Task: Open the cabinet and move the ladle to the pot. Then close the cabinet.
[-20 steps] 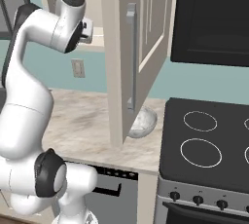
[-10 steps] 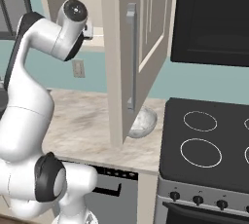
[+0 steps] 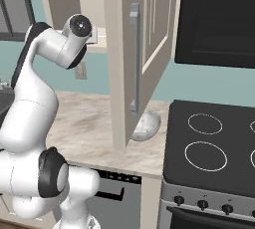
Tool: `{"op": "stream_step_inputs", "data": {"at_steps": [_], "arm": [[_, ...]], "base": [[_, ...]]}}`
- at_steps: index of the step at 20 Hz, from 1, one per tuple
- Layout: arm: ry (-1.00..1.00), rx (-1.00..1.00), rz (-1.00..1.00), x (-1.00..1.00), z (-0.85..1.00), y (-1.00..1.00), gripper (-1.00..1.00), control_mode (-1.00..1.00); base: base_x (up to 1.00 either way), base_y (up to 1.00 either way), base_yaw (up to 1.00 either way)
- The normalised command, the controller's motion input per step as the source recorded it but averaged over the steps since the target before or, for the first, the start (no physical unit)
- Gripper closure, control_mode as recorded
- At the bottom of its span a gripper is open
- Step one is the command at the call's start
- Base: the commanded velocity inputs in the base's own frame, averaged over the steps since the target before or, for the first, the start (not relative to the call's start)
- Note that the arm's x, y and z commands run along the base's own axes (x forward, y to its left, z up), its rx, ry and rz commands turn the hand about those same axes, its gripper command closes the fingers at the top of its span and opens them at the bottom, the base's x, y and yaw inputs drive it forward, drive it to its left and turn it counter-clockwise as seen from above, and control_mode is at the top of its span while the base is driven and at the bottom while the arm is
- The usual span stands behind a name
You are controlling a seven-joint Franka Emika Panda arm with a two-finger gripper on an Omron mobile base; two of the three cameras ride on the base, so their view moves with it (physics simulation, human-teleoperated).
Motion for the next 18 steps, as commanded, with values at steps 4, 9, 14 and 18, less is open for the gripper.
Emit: {"op": "stream_step_inputs", "data": {"at_steps": [4, 9, 14, 18], "arm": [[0.00, 0.00, 0.00, 0.57, 0.00, 0.00, -1.00, -1.00], [0.00, 0.00, 0.00, 0.37, 0.00, 0.00, -1.00, -1.00], [0.00, 0.00, 0.00, 0.19, 0.00, 0.00, -1.00, -1.00], [0.00, 0.00, 0.01, 0.17, -0.02, 0.00, -1.00, -1.00]], "base": [[0.00, 0.00, 0.00], [0.00, 0.00, 0.00], [0.00, 0.00, 0.00], [0.00, 0.00, 0.00]]}}
